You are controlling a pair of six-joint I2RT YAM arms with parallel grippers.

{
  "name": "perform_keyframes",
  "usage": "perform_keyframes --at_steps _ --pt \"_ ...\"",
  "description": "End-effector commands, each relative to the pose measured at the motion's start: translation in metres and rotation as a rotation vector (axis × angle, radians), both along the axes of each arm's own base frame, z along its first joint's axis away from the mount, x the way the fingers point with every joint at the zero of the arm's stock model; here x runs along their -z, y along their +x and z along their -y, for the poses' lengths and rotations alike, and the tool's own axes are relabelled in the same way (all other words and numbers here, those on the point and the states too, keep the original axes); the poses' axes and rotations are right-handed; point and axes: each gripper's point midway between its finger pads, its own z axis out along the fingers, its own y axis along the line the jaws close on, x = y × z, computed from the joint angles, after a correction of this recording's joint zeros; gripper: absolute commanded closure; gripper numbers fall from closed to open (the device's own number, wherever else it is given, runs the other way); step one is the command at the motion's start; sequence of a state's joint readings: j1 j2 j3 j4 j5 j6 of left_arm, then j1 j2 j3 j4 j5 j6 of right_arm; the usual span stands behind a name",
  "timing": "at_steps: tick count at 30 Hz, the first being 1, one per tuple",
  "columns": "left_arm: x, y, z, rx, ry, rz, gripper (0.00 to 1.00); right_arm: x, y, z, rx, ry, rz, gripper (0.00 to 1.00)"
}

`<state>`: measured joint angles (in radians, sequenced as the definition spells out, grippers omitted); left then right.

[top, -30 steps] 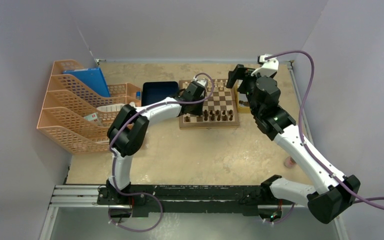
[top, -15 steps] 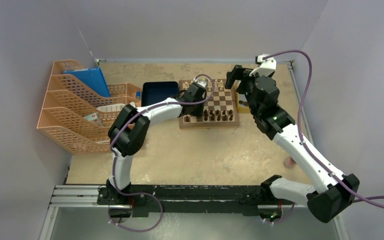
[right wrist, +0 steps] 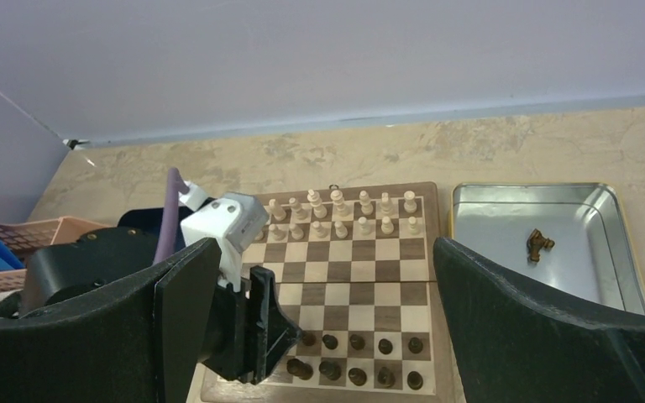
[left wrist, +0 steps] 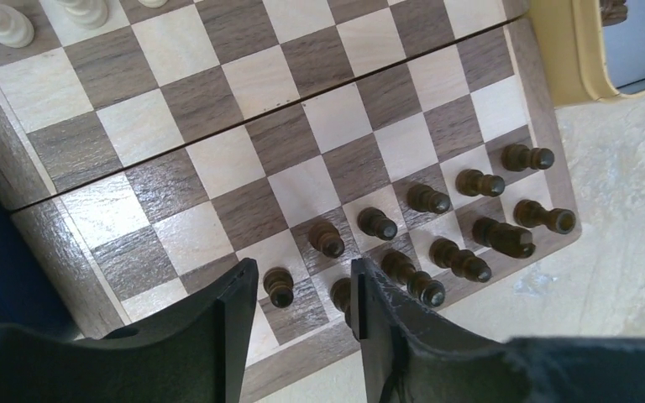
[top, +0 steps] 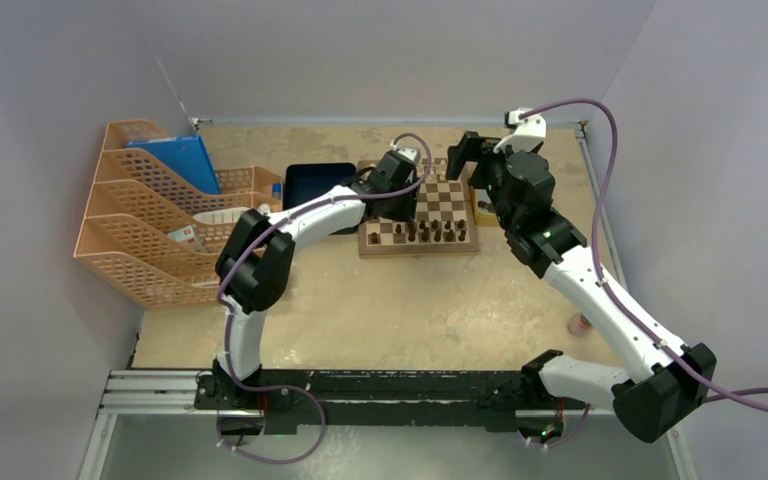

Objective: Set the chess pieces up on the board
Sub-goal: Place the chess piece on the chessboard, then adjust the chess piece on the chessboard.

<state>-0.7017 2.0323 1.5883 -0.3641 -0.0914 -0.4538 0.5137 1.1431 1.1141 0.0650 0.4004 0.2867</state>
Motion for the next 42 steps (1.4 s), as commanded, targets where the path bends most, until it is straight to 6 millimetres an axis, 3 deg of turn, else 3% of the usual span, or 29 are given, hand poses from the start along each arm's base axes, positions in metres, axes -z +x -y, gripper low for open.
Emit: perform_keyframes --at_steps 1,8,14,19,24,27,35,42 --pt "-0.068 0.006 0.003 -0.026 -0.096 0.08 0.54 -0.018 0.001 -0.002 -0.016 0.021 0.049 0.01" --pt "-0.117 0.004 -0.016 -0.047 -0.252 0.077 0.45 -0.001 0.013 -0.006 0.007 0.021 -0.01 0.01" --pt "-0.153 0.006 -0.06 -0.063 -0.399 0.048 0.42 0.023 0.028 -0.011 0.021 0.014 -0.073 0.01" --pt "-0.159 -0.006 -0.091 -0.08 -0.343 0.069 0.43 0.051 0.035 -0.031 -0.074 -0.01 -0.142 0.14" --pt "-0.155 -0.042 -0.109 -0.009 -0.287 0.088 0.43 0.082 0.041 -0.058 -0.21 -0.064 -0.206 0.41" --pt "-0.158 -0.066 -0.12 0.023 -0.273 0.113 0.43 0.108 0.039 -0.078 -0.29 -0.087 -0.282 0.51" --pt "-0.155 -0.107 -0.159 0.055 -0.152 0.209 0.37 0.161 0.031 -0.133 -0.393 -0.228 -0.436 0.64" --pt "-0.163 -0.121 -0.197 -0.053 -0.098 0.36 0.35 0.206 0.03 -0.14 -0.439 -0.352 -0.564 0.66"
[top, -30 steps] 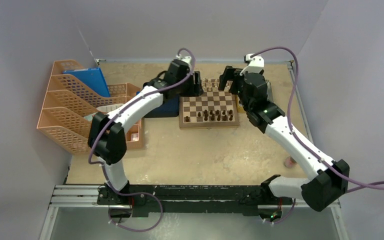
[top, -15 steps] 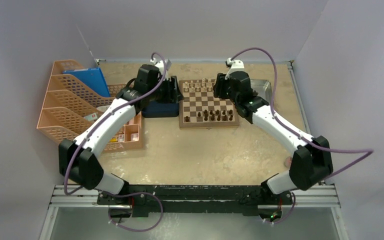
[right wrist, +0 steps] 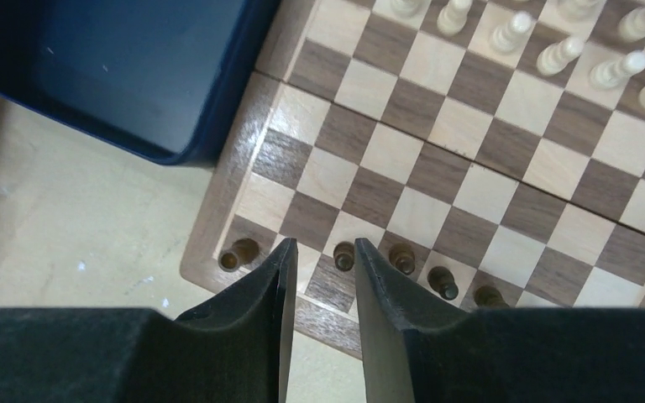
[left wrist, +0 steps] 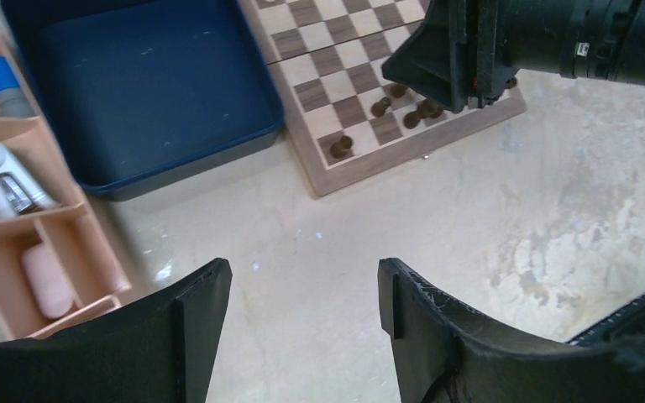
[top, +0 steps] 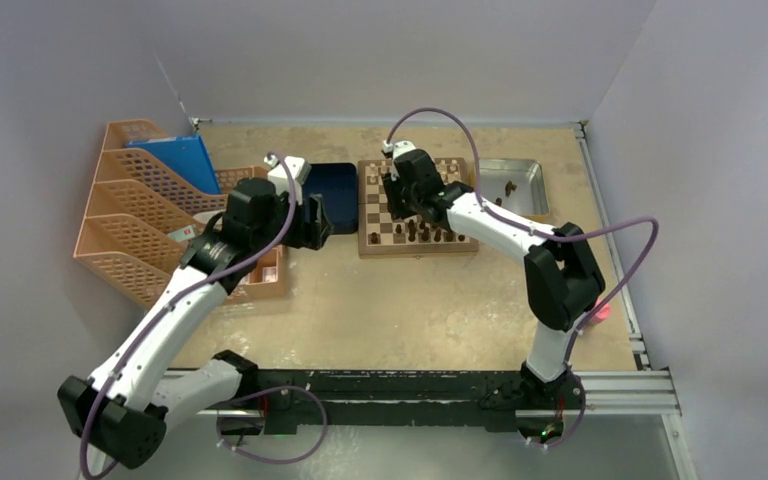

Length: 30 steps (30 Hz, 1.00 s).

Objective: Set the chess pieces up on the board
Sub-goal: Adjust the chess piece on the chessboard.

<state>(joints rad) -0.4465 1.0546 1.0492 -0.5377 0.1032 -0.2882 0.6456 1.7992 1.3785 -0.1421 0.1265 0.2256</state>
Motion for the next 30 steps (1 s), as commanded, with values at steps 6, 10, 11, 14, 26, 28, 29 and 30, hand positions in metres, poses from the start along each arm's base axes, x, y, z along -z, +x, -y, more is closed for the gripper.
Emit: perform_keyframes --at_steps 6,10,11,14,26,28,29,30 --pt "-0.025 0.0 -0.031 -0.12 0.031 0.175 0.35 0.015 -0.004 0.002 -0.066 -0.114 -0.073 0.66" --pt "-0.018 0.001 -0.028 -0.108 0.033 0.152 0.35 0.022 -0.004 0.001 -0.063 -0.13 -0.084 0.66" --pt "-0.016 0.002 -0.027 -0.107 0.036 0.144 0.35 0.024 -0.004 0.001 -0.065 -0.135 -0.087 0.66" --pt "-0.014 0.003 -0.027 -0.11 0.042 0.131 0.35 0.03 -0.003 0.001 -0.069 -0.15 -0.098 0.67" --pt "-0.009 0.006 -0.026 -0.107 0.049 0.122 0.35 0.045 -0.003 -0.002 -0.092 -0.171 -0.124 0.72" --pt "-0.009 0.006 -0.026 -0.106 0.05 0.121 0.35 0.046 -0.003 -0.003 -0.093 -0.171 -0.126 0.74" --pt "-0.009 0.005 -0.026 -0.106 0.049 0.121 0.35 0.046 -0.002 -0.003 -0.095 -0.17 -0.126 0.74" --pt "-0.009 0.005 -0.026 -0.107 0.05 0.121 0.35 0.047 -0.002 -0.003 -0.098 -0.171 -0.127 0.75"
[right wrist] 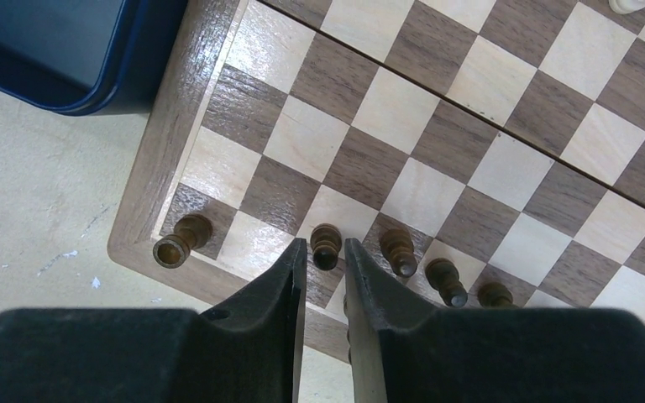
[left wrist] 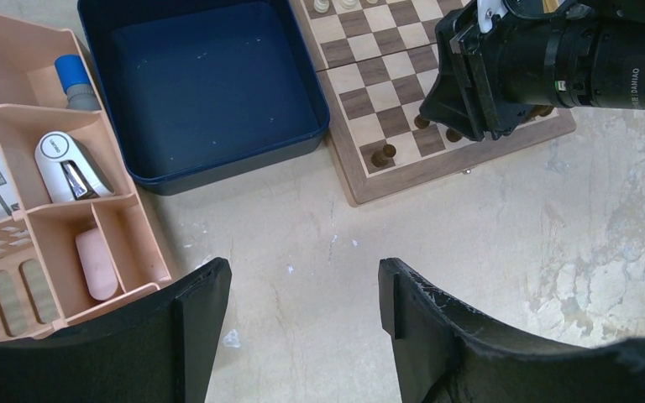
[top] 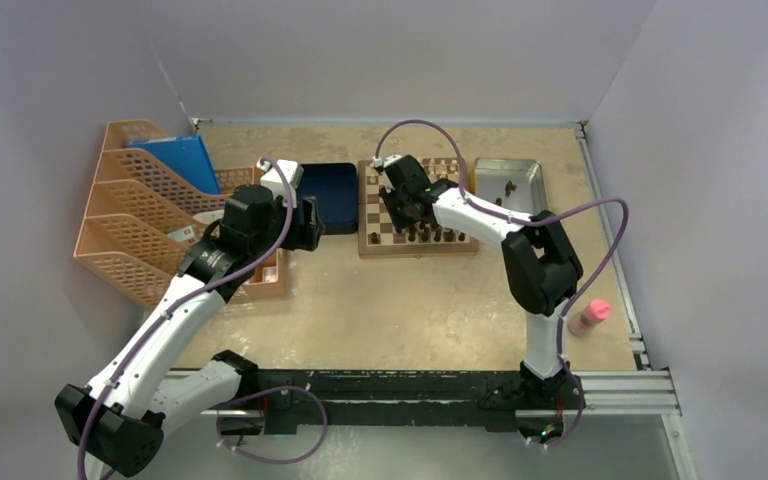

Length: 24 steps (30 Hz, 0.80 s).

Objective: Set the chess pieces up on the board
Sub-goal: Adjust the chess piece on the chessboard.

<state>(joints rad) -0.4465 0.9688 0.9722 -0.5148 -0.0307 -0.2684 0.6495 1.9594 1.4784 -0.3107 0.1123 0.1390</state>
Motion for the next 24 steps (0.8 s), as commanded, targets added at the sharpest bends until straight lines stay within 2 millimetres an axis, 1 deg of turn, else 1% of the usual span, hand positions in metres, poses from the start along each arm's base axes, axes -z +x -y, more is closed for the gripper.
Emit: perform_keyframes --at_steps 1,6,11,17,24 --pt "-0.0141 0.0065 0.0014 0.0 -0.01 0.058 0.35 -0.0121 0.0069 -0.0097 -0.025 0.014 0.026 0.75" --pt "-0.0134 0.007 0.0005 -0.004 -0.007 0.056 0.35 -0.0062 0.0034 -0.0111 -0.039 0.011 0.002 0.74" --pt "-0.0132 0.0072 0.0009 -0.003 -0.006 0.055 0.35 -0.0045 0.0012 -0.01 -0.035 0.009 -0.004 0.74" --pt "-0.013 0.0074 0.0003 -0.007 -0.004 0.054 0.35 -0.0073 0.0027 -0.0093 -0.03 0.007 0.006 0.8" --pt "-0.013 0.0077 0.0003 -0.008 -0.005 0.053 0.35 -0.0096 0.0077 -0.0099 -0.018 0.005 0.023 0.83"
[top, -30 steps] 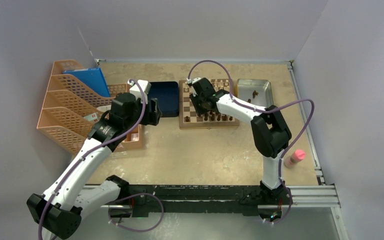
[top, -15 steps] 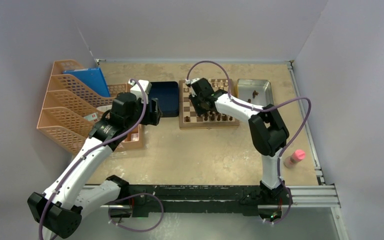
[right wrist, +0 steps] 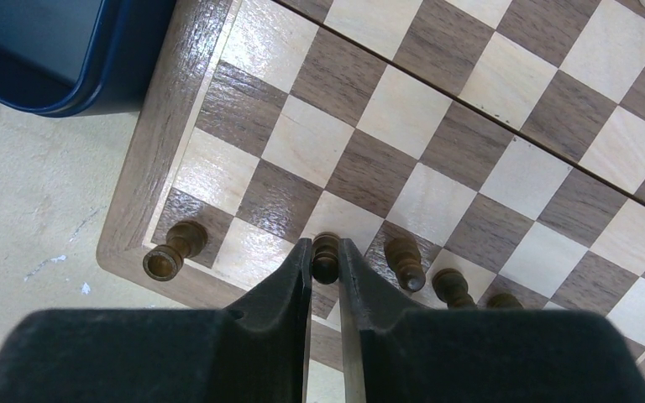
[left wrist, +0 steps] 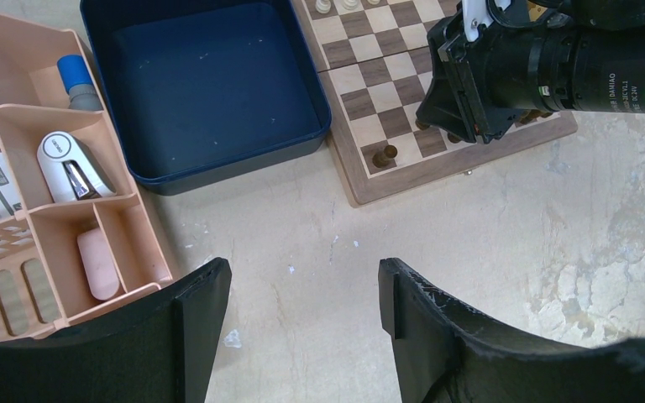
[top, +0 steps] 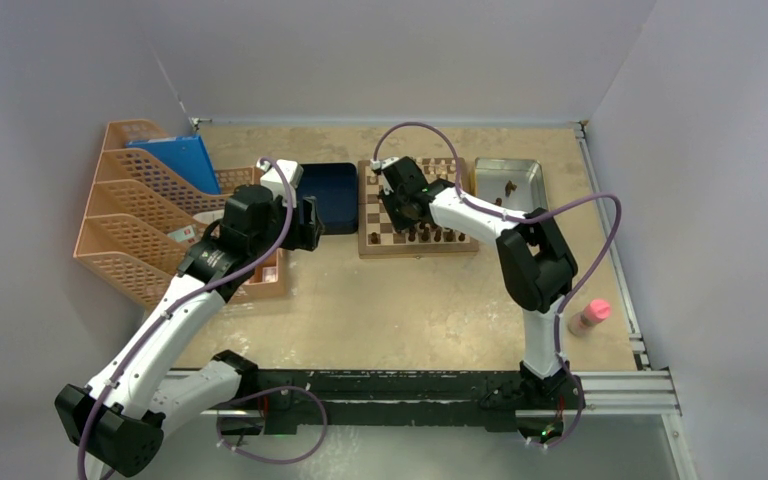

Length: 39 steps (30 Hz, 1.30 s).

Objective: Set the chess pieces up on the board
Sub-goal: Adjust the chess piece on the chessboard.

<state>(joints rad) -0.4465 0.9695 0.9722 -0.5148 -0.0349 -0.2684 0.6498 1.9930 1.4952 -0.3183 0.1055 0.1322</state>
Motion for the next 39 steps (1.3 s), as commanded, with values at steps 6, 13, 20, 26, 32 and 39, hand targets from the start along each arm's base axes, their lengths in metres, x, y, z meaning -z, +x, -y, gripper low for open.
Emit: perform_keyframes --at_steps 6,13,20,26,32,39 --pt "-0.0122 0.0079 0.0011 -0.005 -0.005 0.05 0.35 -0.0215 0.0081 -0.008 -0.005 0.019 0.047 0.83" --pt "-0.0109 0.0083 0.0017 -0.004 -0.005 0.045 0.35 -0.0181 0.0083 -0.0087 0.003 0.024 0.039 0.83" --pt "-0.0109 0.0079 0.0017 -0.004 -0.006 0.044 0.35 -0.014 0.0054 -0.0085 0.012 0.027 0.023 0.83" --pt "-0.0116 0.008 0.0018 -0.005 -0.008 0.044 0.35 -0.0151 0.0084 -0.008 0.024 0.025 0.035 0.83" --pt "-0.0128 0.0077 0.0017 -0.005 -0.01 0.048 0.35 -0.0134 0.0121 -0.0047 0.04 0.006 0.044 0.83" --pt "-0.0127 0.008 0.0027 -0.002 -0.013 0.046 0.35 -0.0133 0.0145 -0.0055 0.042 0.005 0.05 0.83"
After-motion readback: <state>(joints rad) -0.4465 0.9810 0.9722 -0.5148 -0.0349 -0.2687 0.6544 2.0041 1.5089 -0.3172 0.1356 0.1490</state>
